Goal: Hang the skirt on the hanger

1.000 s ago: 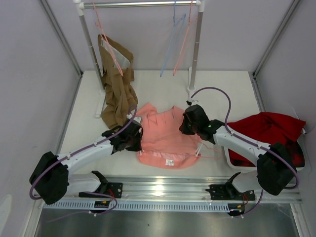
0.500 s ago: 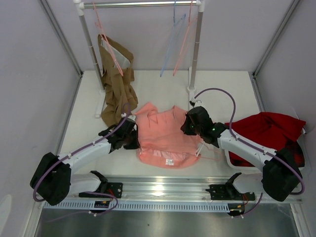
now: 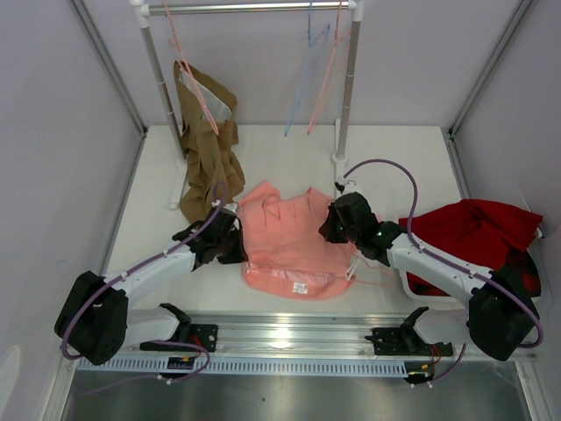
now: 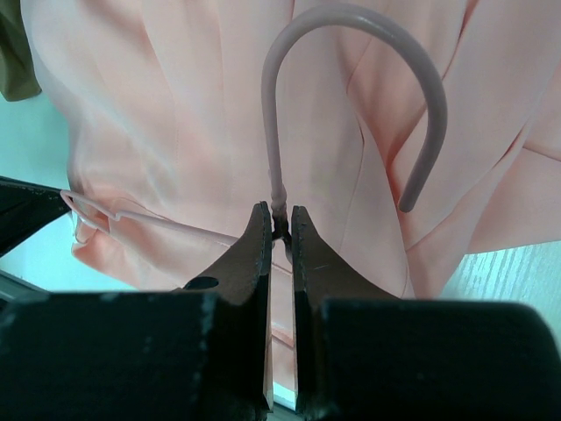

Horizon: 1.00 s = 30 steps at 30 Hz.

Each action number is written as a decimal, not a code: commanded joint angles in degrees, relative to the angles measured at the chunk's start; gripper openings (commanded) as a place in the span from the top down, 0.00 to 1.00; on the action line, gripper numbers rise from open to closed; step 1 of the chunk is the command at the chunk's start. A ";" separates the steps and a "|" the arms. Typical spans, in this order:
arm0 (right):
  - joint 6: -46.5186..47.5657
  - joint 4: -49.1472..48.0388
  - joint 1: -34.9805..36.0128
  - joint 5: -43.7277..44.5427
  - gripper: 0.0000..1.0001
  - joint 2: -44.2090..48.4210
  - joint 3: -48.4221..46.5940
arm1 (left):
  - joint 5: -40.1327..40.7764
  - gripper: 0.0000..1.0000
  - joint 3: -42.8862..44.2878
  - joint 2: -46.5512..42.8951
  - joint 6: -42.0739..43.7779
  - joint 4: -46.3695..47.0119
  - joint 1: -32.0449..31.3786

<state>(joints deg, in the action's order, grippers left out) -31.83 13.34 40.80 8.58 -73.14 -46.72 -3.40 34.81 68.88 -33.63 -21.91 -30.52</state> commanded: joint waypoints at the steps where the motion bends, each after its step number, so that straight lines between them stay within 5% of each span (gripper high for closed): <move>1: 1.16 -2.10 0.69 0.56 1.00 1.08 0.14 | -0.56 1.00 0.61 0.02 -0.83 2.05 0.82; 30: 1.16 -2.36 4.47 3.99 1.00 -2.70 -2.58 | -2.84 1.00 2.99 -2.35 0.93 -0.06 1.08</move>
<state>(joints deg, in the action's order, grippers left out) -31.05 13.15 44.75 11.57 -75.22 -46.81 -4.54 35.38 67.92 -33.41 -22.79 -29.82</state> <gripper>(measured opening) 0.069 0.003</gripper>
